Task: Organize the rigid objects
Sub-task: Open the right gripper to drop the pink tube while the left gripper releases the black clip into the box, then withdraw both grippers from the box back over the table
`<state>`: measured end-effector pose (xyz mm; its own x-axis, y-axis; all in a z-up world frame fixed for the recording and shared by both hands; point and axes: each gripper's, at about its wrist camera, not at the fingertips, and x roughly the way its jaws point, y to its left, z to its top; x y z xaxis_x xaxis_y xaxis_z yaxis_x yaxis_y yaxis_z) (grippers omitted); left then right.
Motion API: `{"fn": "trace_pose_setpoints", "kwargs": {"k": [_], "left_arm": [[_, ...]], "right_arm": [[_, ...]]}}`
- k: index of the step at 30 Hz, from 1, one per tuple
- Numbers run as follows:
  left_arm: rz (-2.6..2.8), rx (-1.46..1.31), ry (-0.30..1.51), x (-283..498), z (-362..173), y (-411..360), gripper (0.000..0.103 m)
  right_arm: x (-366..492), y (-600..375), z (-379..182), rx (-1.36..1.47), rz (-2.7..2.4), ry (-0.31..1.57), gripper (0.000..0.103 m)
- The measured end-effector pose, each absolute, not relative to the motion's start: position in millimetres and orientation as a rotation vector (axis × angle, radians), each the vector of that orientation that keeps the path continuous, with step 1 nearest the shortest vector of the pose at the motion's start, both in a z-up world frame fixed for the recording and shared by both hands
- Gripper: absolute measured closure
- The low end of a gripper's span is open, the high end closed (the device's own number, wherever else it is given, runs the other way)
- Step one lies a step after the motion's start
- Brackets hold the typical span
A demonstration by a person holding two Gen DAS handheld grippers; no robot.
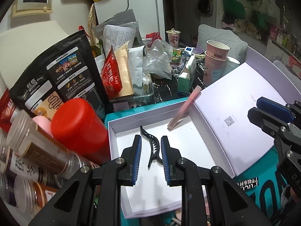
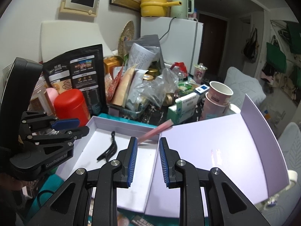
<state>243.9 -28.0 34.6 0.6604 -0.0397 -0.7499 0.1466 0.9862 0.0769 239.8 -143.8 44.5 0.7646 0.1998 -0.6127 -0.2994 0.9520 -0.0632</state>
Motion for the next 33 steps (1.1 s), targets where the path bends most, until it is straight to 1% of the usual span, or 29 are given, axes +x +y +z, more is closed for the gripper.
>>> {"fn": "trace_pose_setpoints", "kwargs": {"k": [3,4,6,9,12,15,17,18,20,21,22,23,24,30,33], "left_arm": [[-0.114,0.133,0.84,232,35,-30,0.082],[-0.118,0.134,0.839,229,34,-31,0.082],[-0.122,0.133,0.837,222,34,-33,0.082],[-0.13,0.127,0.83,210,33,-34,0.082],[-0.131,0.117,0.825,201,32,-33,0.082],[-0.133,0.122,0.825,192,30,-32,0.082],[-0.146,0.124,0.832,187,27,-32,0.082],[-0.153,0.121,0.84,184,25,-31,0.082],[-0.158,0.116,0.851,178,20,-30,0.082],[-0.158,0.114,0.852,176,19,-29,0.074],[-0.158,0.112,0.854,173,17,-28,0.063],[-0.161,0.109,0.853,169,16,-27,0.025],[-0.168,0.103,0.849,166,15,-26,0.0],[-0.165,0.11,0.834,146,13,-22,0.0],[-0.167,0.11,0.835,137,12,-20,0.0]], "right_arm": [[229,-145,44,-0.159,0.271,0.642,0.078],[225,-145,44,-0.159,0.269,0.641,0.074],[217,-146,44,-0.155,0.27,0.639,0.07],[205,-147,44,-0.148,0.259,0.638,0.07],[193,-149,43,-0.13,0.253,0.643,0.058],[185,-150,41,-0.12,0.246,0.653,0.058],[178,-150,40,-0.111,0.237,0.662,0.053],[175,-151,39,-0.097,0.236,0.67,0.049],[170,-153,37,-0.076,0.236,0.681,0.047],[165,-153,36,-0.07,0.234,0.684,0.047],[163,-153,35,-0.069,0.232,0.686,0.045],[159,-153,33,-0.067,0.229,0.689,0.045],[156,-153,31,-0.065,0.229,0.692,0.044],[136,-156,17,-0.04,0.227,0.736,0.044],[125,-159,12,-0.031,0.224,0.747,0.04]]}}
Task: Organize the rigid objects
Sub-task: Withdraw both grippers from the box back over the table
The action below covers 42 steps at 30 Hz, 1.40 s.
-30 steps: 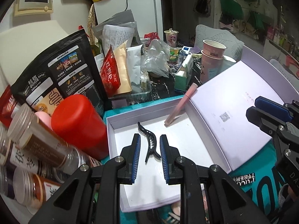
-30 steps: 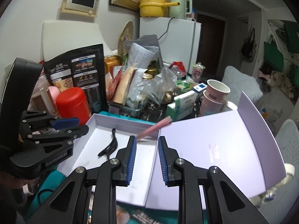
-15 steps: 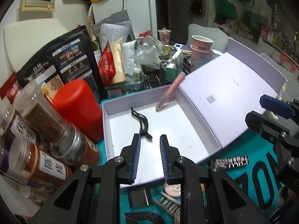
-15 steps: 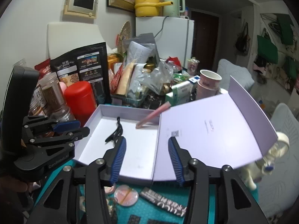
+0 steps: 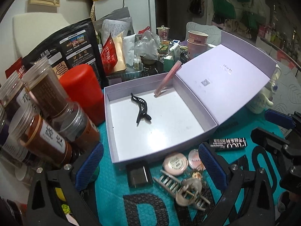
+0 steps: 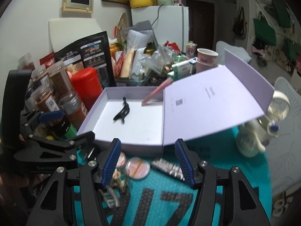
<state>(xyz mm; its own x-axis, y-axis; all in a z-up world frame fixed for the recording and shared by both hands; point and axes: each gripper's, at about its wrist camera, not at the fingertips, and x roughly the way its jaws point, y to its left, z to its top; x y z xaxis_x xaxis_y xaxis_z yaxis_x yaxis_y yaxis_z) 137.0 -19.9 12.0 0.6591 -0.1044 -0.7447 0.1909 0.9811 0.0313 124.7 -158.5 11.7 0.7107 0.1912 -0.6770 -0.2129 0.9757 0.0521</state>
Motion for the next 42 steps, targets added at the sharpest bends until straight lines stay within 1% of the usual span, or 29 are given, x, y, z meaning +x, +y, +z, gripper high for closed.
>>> {"fn": "trace_pose_setpoints", "kwargs": {"k": [8,16,32,42], "left_arm": [[-0.163,0.121,0.847,118,6,-16,0.0],[-0.155,0.119,0.816,102,5,-10,0.0],[-0.211,0.007,0.895,85,-23,-2,0.0],[-0.243,0.015,0.922,87,-39,-24,0.0]], "right_arm": [[99,-159,6,-0.055,0.209,0.73,0.038],[87,-157,-2,-0.044,0.223,0.738,0.038],[78,-162,-23,0.006,0.244,0.769,0.038],[78,-168,-51,0.02,0.243,0.82,0.038]]}}
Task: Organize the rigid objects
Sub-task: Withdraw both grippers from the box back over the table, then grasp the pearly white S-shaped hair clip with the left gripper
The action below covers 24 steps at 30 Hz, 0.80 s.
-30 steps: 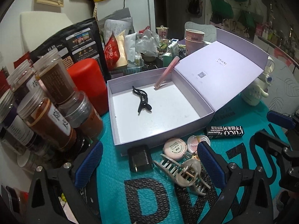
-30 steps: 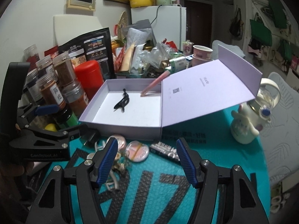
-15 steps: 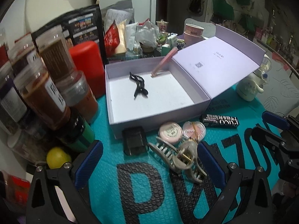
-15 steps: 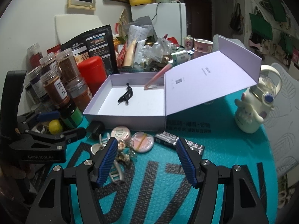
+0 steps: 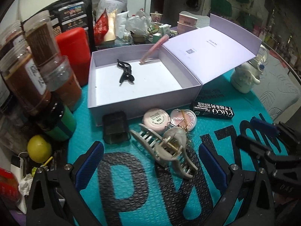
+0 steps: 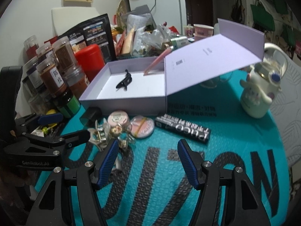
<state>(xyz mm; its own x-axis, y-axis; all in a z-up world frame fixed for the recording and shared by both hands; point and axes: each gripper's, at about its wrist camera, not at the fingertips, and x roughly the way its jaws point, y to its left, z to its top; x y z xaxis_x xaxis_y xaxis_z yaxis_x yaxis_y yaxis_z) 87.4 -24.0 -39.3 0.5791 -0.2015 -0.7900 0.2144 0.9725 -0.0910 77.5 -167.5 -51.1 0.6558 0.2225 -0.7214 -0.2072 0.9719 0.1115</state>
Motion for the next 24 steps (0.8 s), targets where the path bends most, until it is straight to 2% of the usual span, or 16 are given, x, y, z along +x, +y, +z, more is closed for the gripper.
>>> {"fn": "trace_pose_setpoints", "kwargs": {"k": [12,24], "left_arm": [[-0.162,0.131,0.941,110,-62,-48,0.0],[-0.114,0.042,0.94,104,-68,-19,0.0]], "right_arm": [[80,-180,-76,0.071,0.261,0.876,0.038],[88,-175,-83,0.091,0.291,0.897,0.038]]}}
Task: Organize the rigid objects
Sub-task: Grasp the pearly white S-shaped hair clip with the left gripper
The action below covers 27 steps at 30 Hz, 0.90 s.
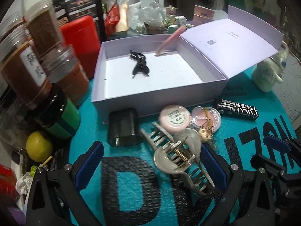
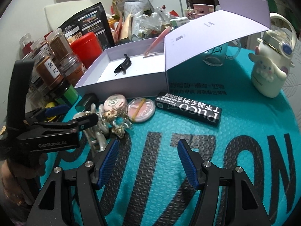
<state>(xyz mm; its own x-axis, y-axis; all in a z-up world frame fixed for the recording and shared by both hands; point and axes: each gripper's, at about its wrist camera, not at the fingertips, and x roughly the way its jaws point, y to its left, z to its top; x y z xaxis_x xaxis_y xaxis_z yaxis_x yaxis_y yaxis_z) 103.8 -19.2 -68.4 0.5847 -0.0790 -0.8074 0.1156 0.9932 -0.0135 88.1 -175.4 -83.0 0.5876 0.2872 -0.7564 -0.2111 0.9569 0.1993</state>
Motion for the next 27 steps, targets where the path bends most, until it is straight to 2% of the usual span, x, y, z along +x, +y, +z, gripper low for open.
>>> {"fn": "trace_pose_setpoints", "kwargs": {"k": [5,17,27], "left_arm": [[-0.095,-0.014,0.921,96,-62,-3,0.0],[-0.009,-0.039,0.91,81,-68,29,0.0],[-0.149,-0.1,0.956,81,-82,9,0.0]], "right_arm": [[81,-170,-72,0.041,0.294,0.847,0.038],[83,-161,-75,0.049,0.327,0.87,0.038],[86,-159,-82,0.052,0.33,0.89,0.038]]}}
